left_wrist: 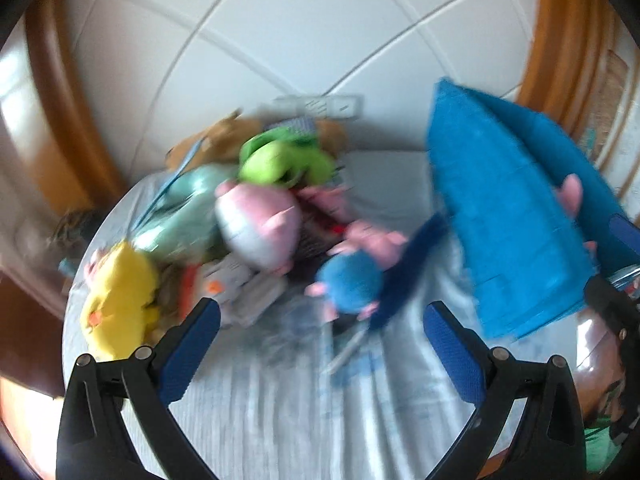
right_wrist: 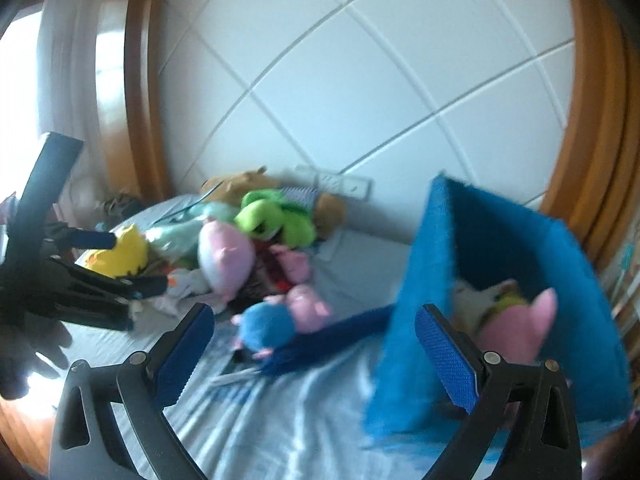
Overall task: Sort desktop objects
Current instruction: 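Move both grippers back toward the remaining plush pile, then grasp the white bear in blue skirt with the left gripper while the right reaches the feather duster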
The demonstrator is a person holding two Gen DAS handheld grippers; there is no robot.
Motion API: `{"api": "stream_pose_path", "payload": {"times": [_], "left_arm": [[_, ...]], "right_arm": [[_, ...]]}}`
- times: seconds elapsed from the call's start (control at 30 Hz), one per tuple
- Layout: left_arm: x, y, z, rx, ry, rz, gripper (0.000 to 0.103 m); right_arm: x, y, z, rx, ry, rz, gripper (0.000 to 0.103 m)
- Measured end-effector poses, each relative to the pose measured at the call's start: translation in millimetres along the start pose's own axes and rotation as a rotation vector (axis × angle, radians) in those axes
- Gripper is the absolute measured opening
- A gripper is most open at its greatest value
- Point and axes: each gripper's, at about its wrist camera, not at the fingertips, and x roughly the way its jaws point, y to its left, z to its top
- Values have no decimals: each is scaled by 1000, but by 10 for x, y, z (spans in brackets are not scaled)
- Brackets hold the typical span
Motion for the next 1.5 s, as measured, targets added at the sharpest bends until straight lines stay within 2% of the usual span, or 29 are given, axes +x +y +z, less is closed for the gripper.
{"api": "stream_pose_path", "payload": {"times": [0.17, 0.33, 0.57, 0.77, 0.9, 1.03, 1.2, 1.23, 1.27, 1.3, 1.37, 1.5], "left_arm": [[315, 779, -331, -38, 69, 43, 103], [764, 1317, -716, -61, 147, 44, 103], [1363, 1649, -1121, -76, 246, 40, 103], [1735, 1795, -1345, -115, 293, 54, 103], [1990, 1815, -1424, -115, 310, 63, 103], [2201, 1852, -1420, -123, 311, 80, 103], [2402, 2060, -1376, -191, 300, 105, 102], [2432, 2109, -1378, -205, 300, 111, 99], [2457, 2146, -1382, -212, 302, 120, 88], [2480, 2185, -1389, -222, 307, 128, 70], [2533, 2262, -1420, -246, 333, 137, 45], [2567, 2351, -1456, -271, 365, 124, 33]], "right_arm": [[496, 477, -47, 24, 65, 7, 102], [974, 782, -143, 51, 122, -12, 102], [1671, 857, -527, 98, 244, -60, 102], [2234, 725, -908, 141, 351, -86, 102], [2575, 633, -1053, 163, 392, -113, 102], [2707, 619, -1100, 165, 406, -116, 102], [2804, 623, -1153, 151, 437, -116, 102], [2823, 624, -1164, 148, 443, -116, 102], [2843, 625, -1174, 145, 449, -116, 102], [2863, 625, -1184, 143, 455, -117, 102], [2897, 631, -1198, 142, 463, -117, 102], [2955, 647, -1224, 143, 475, -115, 102]]}}
